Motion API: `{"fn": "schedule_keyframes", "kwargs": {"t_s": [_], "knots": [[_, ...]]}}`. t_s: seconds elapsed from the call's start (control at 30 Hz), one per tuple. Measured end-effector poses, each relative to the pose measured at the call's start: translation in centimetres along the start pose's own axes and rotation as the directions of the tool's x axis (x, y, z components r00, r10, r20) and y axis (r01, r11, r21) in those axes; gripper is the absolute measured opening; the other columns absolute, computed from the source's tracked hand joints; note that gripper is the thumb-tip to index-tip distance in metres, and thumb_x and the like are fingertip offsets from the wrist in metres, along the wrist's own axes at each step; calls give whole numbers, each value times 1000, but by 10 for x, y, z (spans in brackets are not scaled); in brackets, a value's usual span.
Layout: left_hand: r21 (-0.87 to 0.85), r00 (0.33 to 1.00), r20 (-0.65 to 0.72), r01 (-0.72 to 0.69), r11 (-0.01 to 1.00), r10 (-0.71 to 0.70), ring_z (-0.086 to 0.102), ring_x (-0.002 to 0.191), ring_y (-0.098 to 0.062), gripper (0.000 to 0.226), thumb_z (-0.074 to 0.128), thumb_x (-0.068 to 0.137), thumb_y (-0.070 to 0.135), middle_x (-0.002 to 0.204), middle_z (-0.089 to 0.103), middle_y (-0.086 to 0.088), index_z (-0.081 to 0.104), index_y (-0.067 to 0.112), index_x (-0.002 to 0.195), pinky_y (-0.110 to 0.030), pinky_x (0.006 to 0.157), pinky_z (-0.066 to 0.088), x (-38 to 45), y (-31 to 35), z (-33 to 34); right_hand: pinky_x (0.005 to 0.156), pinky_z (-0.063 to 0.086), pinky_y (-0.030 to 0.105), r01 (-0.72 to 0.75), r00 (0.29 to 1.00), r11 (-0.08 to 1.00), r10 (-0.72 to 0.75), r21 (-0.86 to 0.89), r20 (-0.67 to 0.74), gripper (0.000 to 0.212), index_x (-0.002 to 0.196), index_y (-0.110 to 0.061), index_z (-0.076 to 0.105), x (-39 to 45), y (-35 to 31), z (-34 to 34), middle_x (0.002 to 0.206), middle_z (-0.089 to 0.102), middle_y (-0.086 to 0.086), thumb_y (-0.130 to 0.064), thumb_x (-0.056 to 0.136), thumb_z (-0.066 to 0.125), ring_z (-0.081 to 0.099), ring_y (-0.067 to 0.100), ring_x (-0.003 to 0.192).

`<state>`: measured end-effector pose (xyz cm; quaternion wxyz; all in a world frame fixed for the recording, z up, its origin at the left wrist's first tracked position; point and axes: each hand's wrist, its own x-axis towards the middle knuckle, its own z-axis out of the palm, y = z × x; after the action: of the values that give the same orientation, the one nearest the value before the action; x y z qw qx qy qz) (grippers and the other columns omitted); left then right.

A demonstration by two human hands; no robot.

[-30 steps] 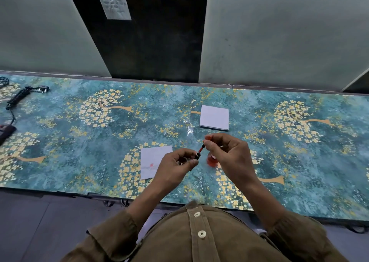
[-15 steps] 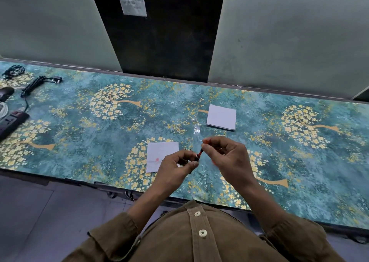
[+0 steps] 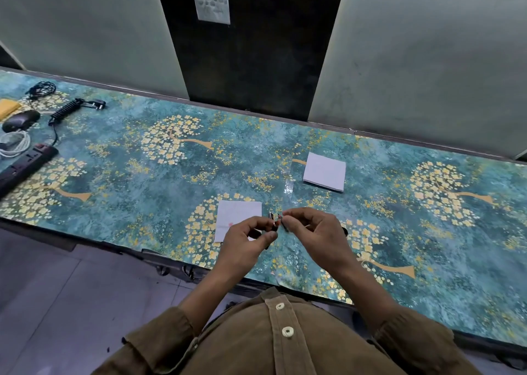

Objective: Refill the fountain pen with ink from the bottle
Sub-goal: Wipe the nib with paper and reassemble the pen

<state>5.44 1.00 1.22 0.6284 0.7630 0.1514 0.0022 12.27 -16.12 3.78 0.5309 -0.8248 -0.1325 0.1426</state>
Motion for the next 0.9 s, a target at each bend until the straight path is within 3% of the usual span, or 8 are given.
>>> {"fn": "schedule_keyframes", "kwargs": {"t_s": [0.17, 0.3, 0.37, 0.57, 0.67, 0.77, 0.83, 0.9], "knots": [[-30, 997, -50, 50, 998, -51, 67, 73, -16, 13, 76, 86, 17, 77, 73, 6, 74, 27, 94, -26, 71, 53, -6, -3, -6, 79, 58, 40, -74, 996, 956, 84, -284, 22, 18, 104, -11, 74, 17, 21, 20, 92, 73, 0, -22, 94, 64, 69, 17, 83], [-53, 993, -97, 66, 996, -71, 68, 73, -22, 14, 75, 86, 14, 79, 75, -1, 75, 26, 94, -35, 73, 56, -12, -7, -12, 61, 39, 33, -34, 971, 753, 179, -658, 155, 11, 83, -8, 53, 38, 32, 44, 88, 59, 10, -6, 93, 51, 61, 33, 82], [-55, 991, -114, 65, 996, -71, 68, 71, -21, 14, 75, 86, 13, 79, 74, -1, 75, 25, 94, -32, 72, 55, -16, -9, -15, 61, 39, 35, -2, 966, 681, 191, -732, 175, 13, 81, -9, 47, 47, 36, 54, 95, 58, 15, 0, 90, 48, 61, 35, 81], [-79, 985, -149, 80, 994, -91, 70, 75, -23, 12, 76, 85, 12, 75, 74, -1, 75, 22, 91, -25, 80, 55, -26, -10, -22, 63, 42, 39, 46, 965, 559, 188, -828, 180, 15, 88, -4, 57, 61, 39, 67, 103, 60, 19, 7, 89, 47, 65, 39, 90], [-87, 985, -144, 81, 993, -93, 69, 72, -15, 13, 76, 85, 11, 78, 75, -1, 75, 23, 90, -28, 79, 53, -29, -10, -26, 65, 49, 41, 31, 965, 562, 199, -827, 171, 16, 80, -7, 50, 63, 42, 69, 100, 61, 19, 7, 88, 48, 65, 38, 86], [-83, 987, -133, 79, 993, -89, 65, 66, -10, 12, 75, 85, 11, 78, 74, -7, 75, 22, 90, -36, 94, 51, -31, -10, -30, 67, 54, 44, -21, 973, 613, 193, -790, 124, 12, 77, -1, 55, 63, 41, 65, 93, 64, 19, 5, 86, 48, 63, 37, 78], [-80, 987, -135, 74, 994, -84, 65, 67, -9, 12, 75, 85, 11, 79, 74, -9, 75, 23, 90, -36, 97, 49, -31, -10, -33, 68, 54, 41, -89, 983, 704, 177, -705, 53, 13, 86, -3, 65, 61, 34, 61, 89, 69, 14, -4, 86, 52, 63, 34, 77], [-82, 988, -130, 73, 994, -83, 67, 72, -7, 14, 76, 85, 12, 82, 76, -6, 75, 25, 89, -32, 93, 50, -30, -10, -35, 71, 55, 36, -157, 984, 858, 180, -490, 0, 17, 98, -11, 72, 52, 16, 56, 91, 73, 4, -16, 87, 60, 67, 25, 82]]}}
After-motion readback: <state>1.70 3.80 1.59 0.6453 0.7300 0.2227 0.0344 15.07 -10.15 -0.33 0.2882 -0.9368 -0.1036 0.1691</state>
